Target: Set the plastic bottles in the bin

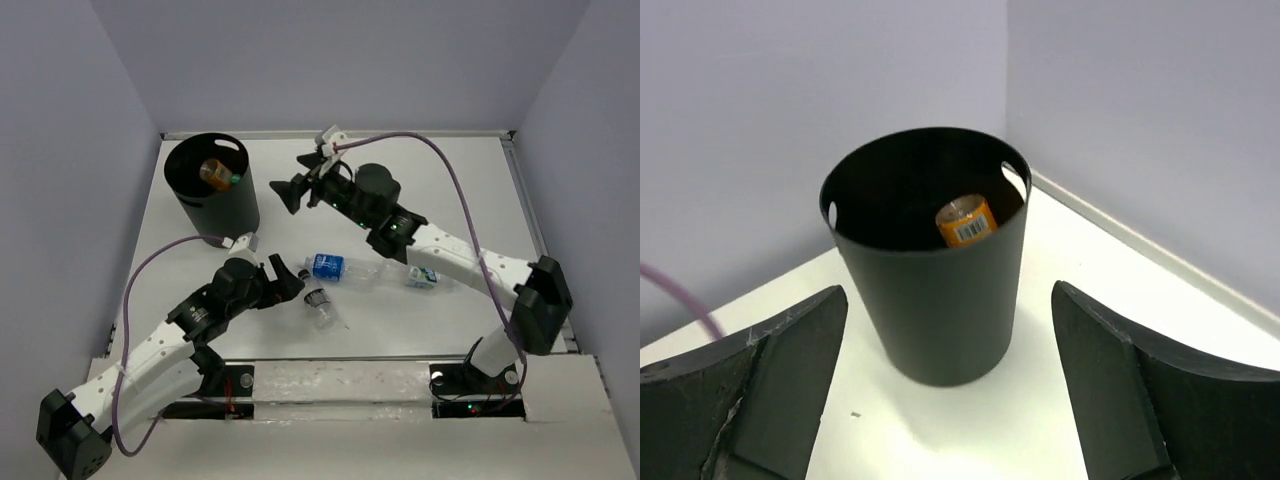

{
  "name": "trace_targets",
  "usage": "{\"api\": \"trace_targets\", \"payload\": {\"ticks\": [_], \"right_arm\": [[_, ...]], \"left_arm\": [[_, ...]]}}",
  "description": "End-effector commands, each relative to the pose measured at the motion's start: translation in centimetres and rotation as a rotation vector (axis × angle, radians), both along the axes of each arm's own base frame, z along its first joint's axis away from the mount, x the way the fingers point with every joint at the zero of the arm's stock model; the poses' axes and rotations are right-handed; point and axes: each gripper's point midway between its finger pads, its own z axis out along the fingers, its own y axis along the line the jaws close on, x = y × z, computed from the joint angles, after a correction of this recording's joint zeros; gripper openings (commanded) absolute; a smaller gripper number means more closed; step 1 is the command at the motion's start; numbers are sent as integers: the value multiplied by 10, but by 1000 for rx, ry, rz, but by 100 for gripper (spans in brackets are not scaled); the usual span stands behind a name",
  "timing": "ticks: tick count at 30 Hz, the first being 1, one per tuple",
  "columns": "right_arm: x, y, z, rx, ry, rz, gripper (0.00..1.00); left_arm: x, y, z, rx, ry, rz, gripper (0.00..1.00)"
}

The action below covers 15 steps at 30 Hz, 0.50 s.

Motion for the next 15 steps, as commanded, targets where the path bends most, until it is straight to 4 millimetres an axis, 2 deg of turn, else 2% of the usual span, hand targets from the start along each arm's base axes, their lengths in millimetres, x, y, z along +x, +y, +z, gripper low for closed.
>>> {"api": "trace_targets", "payload": {"ticks": [1, 2, 3, 4, 5, 7, 8, 11, 12, 15], "right_arm": [[-15, -43, -50, 29, 124, -85, 88], [-23, -54, -45, 61, 140, -92, 88], [-24, -63, -53, 60, 160, -102, 88], [-31, -68, -76, 35, 203, -102, 88], [-38, -73, -75, 41, 209, -90, 88], [-47, -80, -90, 25, 251, -84, 88], [-52, -85, -106, 1, 277, -83, 88], [-65, -95, -115, -16, 307, -70, 88], [-71, -101, -124, -30, 329, -68, 87], [-83, -112, -138, -58, 357, -61, 87]], "left_arm": [[6, -20, 11, -64, -42, -43, 99], [7, -21, 6, -46, -29, -42, 99], [10, -20, 2, -30, -29, -25, 99], [10, -25, -5, -17, -14, -35, 99], [10, -28, -6, -15, -12, -39, 99], [10, -36, -17, -6, 11, -39, 99], [5, -41, -23, 1, 25, -60, 99], [5, -51, -33, 11, 36, -67, 99], [6, -52, -41, 28, 51, -61, 99], [8, -53, -48, 45, 61, -51, 99]]}}
